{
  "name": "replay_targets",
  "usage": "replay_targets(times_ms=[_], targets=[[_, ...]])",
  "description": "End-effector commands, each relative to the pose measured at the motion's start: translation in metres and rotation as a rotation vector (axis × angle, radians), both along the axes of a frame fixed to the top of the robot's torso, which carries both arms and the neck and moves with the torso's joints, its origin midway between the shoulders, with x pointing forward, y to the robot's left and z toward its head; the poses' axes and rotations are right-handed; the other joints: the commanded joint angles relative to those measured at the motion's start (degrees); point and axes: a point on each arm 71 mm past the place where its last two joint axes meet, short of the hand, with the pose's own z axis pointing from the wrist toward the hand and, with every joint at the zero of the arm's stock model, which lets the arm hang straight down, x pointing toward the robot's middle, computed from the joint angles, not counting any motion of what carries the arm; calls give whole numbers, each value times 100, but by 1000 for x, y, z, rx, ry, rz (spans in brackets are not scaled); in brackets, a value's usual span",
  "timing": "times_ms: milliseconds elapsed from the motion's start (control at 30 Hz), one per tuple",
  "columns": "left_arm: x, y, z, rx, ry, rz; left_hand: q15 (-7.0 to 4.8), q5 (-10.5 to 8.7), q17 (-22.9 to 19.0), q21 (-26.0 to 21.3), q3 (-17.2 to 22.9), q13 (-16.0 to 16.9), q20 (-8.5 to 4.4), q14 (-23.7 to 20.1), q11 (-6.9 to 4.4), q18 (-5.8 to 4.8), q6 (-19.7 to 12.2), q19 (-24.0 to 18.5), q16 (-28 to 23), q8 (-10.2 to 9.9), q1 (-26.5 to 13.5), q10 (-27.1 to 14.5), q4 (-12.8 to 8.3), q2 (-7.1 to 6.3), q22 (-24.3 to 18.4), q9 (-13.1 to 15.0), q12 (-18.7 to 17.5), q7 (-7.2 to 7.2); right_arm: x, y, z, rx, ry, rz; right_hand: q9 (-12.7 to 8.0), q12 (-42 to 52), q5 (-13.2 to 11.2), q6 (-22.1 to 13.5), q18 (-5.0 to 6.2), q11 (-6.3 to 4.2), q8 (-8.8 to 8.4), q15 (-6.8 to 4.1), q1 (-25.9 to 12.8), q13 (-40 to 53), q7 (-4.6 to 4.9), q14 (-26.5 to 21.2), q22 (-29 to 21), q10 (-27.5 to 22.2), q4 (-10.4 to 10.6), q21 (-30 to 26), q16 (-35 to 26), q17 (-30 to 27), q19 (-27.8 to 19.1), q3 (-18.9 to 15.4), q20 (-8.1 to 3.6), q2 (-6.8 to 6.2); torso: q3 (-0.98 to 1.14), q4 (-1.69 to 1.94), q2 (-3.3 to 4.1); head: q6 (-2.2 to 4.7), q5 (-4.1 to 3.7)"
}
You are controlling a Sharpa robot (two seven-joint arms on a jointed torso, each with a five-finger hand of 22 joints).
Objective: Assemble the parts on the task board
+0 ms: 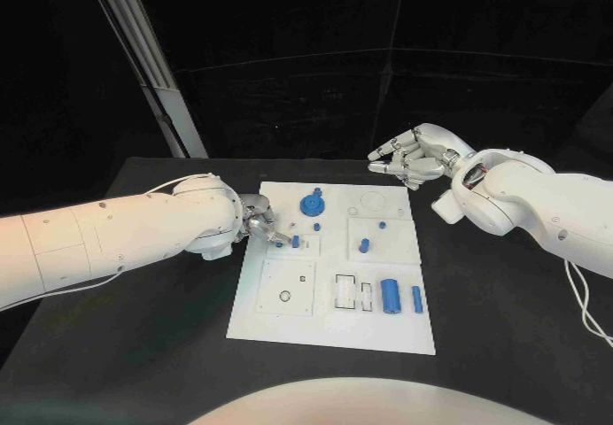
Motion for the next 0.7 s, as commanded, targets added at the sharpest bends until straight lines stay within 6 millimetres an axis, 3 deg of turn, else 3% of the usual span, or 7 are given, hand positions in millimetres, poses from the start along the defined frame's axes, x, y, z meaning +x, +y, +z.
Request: replay_targets(times_ms=[33, 367, 467, 600, 633, 667, 700], targets=[[1, 0, 1, 1, -7, 6, -46, 22, 1509, -13, -74, 10, -29, 605, -8, -100, 50, 90, 18, -22, -69, 36, 0, 4, 9, -9, 5, 1, 0, 1, 2, 2, -5, 5, 6, 8, 19, -53, 93, 0, 26, 17, -22, -7, 6, 40, -4, -21, 5, -31, -16, -4, -14, -24, -1, 32, 0, 2, -3, 2, -5], [1, 2, 2, -9, -19, 14, -49, 24, 1509, -24, -318, 8, -33, 605, -11, -99, 58, 91, 18, -31, -94, 31, 6, 15, 13, -29, -7, -3, 0, 2, 1, 0, 1, 9, 6, -9, 18, -56, 98, 1, 26, 18, -34, -26, 7, 37, -33, -33, 13, -52, -29, -16, -30, -36, 0, 27, -3, 5, 3, 10, -10], [1, 4, 3, -34, -39, 18, -48, 24, 1509, -44, -371, -130, -33, 605, -8, -95, 37, 86, 18, -44, -99, -52, 7, 34, -3, -38, -77, 3, 0, 2, 1, 0, 1, 9, 6, -9, 18, -56, 98, 1, 26, 18, -34, -26, 7, 37, -33, -33, 13, -52, -29, -16, -30, -36, 0, 27, -7, 5, 1, 18, -14], [1, 7, 7, -132, -52, 33, 30, 25, 1457, -344, -454, -1072, 15, 593, 104, -35, -345, -18, -3, -228, 30, -726, 3, 108, -266, -132, -592, 140, 0, 1, 1, 0, 1, 10, 6, -10, 18, -58, 100, 2, 26, 19, -35, -28, 8, 36, -39, -35, 14, -57, -31, -17, -34, -38, 0, 27, -10, 8, -4, 20, -27], [2, 8, 8, -162, -58, 39, 66, 23, 1369, -475, -477, -1312, 40, 571, 147, -10, -455, -66, -38, -291, 79, -915, 1, 96, -382, -172, -722, 190, 0, 1, 1, -1, 1, 10, 5, -11, 19, -58, 100, 2, 26, 19, -36, -29, 8, 36, -43, -36, 15, -60, -32, -18, -36, -39, 0, 26, -11, 9, -3, 15, -34], [2, 9, 10, -193, -63, 44, 114, 18, 1225, -731, -521, -1762, 78, 534, 204, 39, -568, -162, -98, -355, 129, -1262, 0, 80, -612, -217, -977, 249, 1, 1, 1, -1, 1, 10, 5, -11, 19, -58, 100, 2, 26, 19, -36, -29, 8, 36, -43, -36, 15, -60, -32, -18, -36, -39, 0, 26, -11, 9, -3, 13, -37], [2, 9, 10, -206, -65, 46, 135, 17, 1177, -827, -549, -1910, 97, 521, 228, 56, -611, -198, -120, -379, 147, -1386, -1, 74, -695, -237, -1065, 276, 1, 1, 1, -1, 1, 10, 5, -11, 19, -58, 100, 2, 26, 19, -36, -29, 8, 36, -43, -36, 15, -60, -32, -18, -36, -39, 0, 26, -11, 10, -3, 10, -42]])
